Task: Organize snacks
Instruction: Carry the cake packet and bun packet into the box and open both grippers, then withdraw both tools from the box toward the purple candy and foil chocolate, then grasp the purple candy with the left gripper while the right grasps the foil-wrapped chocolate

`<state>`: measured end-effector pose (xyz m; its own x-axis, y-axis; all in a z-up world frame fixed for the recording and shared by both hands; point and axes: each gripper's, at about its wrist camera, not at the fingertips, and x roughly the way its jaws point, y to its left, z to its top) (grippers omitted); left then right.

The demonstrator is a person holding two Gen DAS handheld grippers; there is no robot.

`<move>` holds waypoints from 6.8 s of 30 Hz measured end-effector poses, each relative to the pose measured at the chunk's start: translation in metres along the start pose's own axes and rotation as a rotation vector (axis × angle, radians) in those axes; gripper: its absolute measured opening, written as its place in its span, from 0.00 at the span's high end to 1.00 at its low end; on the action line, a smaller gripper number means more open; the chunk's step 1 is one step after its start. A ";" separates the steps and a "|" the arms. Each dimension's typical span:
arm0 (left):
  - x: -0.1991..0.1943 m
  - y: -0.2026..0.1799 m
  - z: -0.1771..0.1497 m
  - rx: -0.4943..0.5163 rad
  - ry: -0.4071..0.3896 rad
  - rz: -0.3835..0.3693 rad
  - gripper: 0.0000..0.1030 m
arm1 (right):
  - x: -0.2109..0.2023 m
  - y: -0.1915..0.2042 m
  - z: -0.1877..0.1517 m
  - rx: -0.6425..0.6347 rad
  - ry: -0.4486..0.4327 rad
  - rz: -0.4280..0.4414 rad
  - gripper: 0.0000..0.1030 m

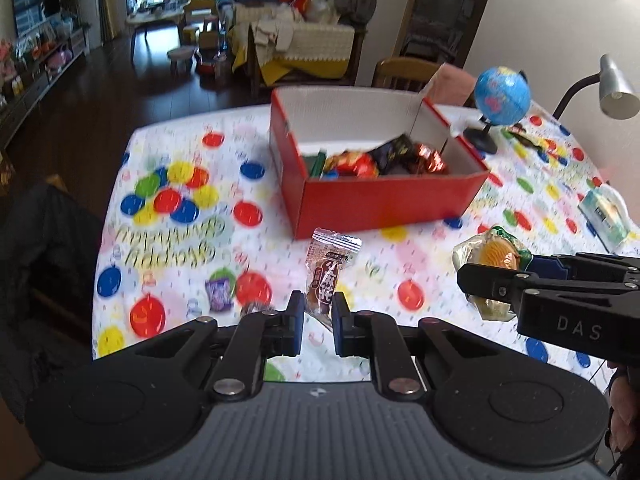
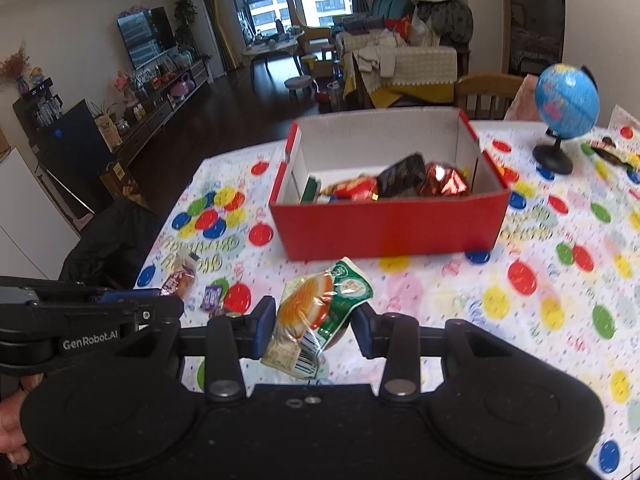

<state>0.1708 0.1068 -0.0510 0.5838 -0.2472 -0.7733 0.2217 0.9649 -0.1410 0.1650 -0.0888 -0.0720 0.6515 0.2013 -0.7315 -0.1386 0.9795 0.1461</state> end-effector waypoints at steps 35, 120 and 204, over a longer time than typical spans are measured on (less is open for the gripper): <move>0.083 -0.051 0.135 -0.008 -0.052 0.075 0.86 | 0.053 -0.084 0.123 -0.078 -0.069 0.001 0.62; 0.053 -0.037 0.106 -0.022 -0.016 0.090 0.44 | 0.037 -0.067 0.094 -0.081 -0.088 0.111 0.04; 0.164 0.105 -0.001 -0.256 0.259 0.146 0.29 | 0.183 0.080 -0.024 -0.300 0.263 0.350 0.51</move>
<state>0.2887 0.1678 -0.1935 0.3710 -0.1067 -0.9225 -0.0703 0.9873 -0.1425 0.2556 0.0262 -0.2098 0.3242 0.4694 -0.8213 -0.5465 0.8016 0.2424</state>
